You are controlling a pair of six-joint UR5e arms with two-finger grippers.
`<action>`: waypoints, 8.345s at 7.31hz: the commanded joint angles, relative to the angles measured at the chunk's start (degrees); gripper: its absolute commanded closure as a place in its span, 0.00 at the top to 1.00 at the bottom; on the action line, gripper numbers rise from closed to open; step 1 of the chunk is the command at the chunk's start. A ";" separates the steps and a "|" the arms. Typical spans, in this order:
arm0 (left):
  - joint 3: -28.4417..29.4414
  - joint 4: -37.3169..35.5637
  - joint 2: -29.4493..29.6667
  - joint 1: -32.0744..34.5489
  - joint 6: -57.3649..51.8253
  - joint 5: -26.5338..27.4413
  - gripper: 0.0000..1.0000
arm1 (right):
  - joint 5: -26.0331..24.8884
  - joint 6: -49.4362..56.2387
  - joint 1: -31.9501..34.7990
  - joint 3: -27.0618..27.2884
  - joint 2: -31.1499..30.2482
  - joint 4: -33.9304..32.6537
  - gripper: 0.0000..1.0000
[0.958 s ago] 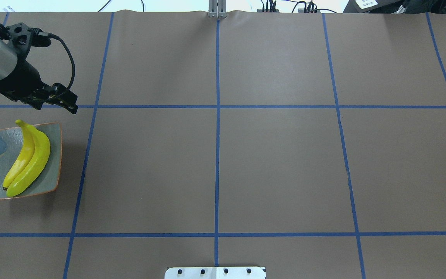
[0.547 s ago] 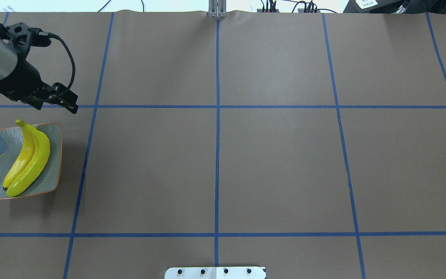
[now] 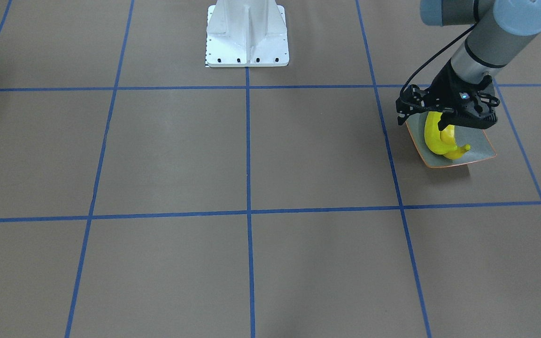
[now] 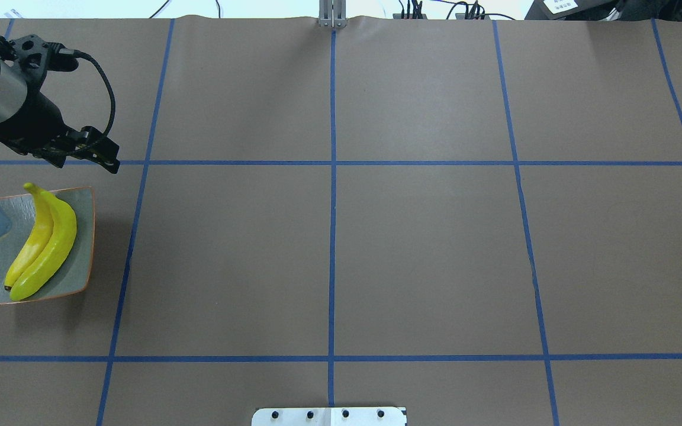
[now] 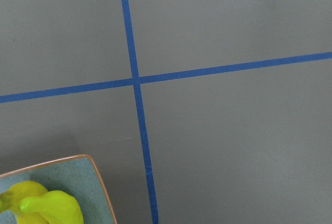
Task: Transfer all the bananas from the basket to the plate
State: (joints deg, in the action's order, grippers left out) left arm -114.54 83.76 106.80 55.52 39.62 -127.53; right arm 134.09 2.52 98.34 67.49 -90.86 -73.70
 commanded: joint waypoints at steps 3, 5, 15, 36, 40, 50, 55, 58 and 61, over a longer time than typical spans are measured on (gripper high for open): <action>0.37 0.00 0.60 -0.32 1.51 0.00 0.99 | 0.20 2.75 4.58 7.09 1.21 -0.48 0.00; 0.64 0.61 1.04 -0.50 3.17 -0.08 1.00 | 0.82 -0.57 0.48 12.64 1.65 -0.30 0.00; 16.60 35.60 13.87 -11.65 20.69 -0.08 0.99 | -2.40 -64.16 -38.09 32.59 22.37 0.58 0.00; 24.46 59.15 24.07 -23.35 32.01 3.87 0.89 | -1.90 -89.10 -54.31 32.97 32.94 14.82 0.00; 24.37 59.15 24.07 -24.05 32.09 3.87 0.71 | -1.90 -89.18 -54.31 32.97 33.02 14.82 0.00; 17.27 54.71 9.51 -11.72 32.98 -2.60 0.00 | -1.90 -88.40 -49.75 33.94 24.43 23.60 1.00; -3.46 19.05 -13.33 -5.43 -1.04 3.91 0.00 | -5.42 -88.31 -49.65 32.79 21.16 23.69 1.00; -6.04 6.11 -16.62 -4.11 -15.84 16.74 0.00 | -5.42 -87.52 -49.74 32.44 20.02 23.78 1.00; -8.50 -13.22 -16.62 -7.42 -23.36 33.44 0.00 | -5.42 -87.60 -49.74 30.08 20.02 27.28 1.00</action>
State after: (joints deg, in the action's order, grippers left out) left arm -122.31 78.23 90.16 50.29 17.79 -100.62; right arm 128.67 -85.01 48.61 98.69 -70.80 -48.27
